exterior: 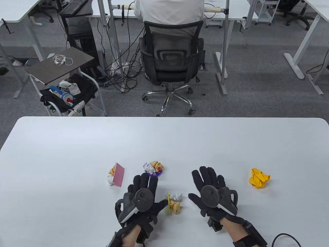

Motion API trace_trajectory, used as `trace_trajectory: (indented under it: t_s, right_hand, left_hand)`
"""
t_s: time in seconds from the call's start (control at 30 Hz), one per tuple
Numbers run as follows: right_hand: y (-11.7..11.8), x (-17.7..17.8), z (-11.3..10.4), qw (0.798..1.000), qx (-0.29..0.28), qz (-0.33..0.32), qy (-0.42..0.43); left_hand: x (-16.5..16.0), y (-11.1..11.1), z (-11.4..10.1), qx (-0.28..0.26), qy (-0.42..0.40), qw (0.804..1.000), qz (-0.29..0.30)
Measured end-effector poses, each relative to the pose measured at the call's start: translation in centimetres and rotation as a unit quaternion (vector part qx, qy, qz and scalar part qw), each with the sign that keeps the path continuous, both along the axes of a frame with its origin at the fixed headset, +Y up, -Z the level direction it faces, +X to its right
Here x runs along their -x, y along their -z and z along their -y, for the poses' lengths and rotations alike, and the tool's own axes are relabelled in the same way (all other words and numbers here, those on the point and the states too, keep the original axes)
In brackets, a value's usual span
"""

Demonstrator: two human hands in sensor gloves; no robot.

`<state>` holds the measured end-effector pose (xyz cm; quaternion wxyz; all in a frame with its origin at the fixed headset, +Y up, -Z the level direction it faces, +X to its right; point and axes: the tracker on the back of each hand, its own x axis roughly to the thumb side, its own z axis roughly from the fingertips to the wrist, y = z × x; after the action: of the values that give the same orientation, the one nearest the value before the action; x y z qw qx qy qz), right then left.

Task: Dust the small ornaments

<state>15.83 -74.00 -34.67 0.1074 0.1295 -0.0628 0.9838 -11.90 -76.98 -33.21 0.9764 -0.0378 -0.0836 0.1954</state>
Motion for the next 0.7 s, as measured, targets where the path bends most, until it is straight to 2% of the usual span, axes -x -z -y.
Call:
trace_trajectory:
  t_s: [0.5,0.63,0.7]
  right_hand:
    - [0.2,0.4,0.7,0.999,0.021,0.003,-0.025]
    - [0.9,-0.9,0.0,0.999,0.026,0.043,-0.014]
    - [1.9,-2.7,-0.5,0.995,0.037,0.089,-0.006]
  left_hand:
    - [-0.5,0.3,0.6,0.025,0.005,1.000,0.012]
    - [-0.6,0.2,0.5,0.028,0.004,0.999,0.014]
    - [-0.7,0.1,0.5,0.028,0.005,0.999,0.015]
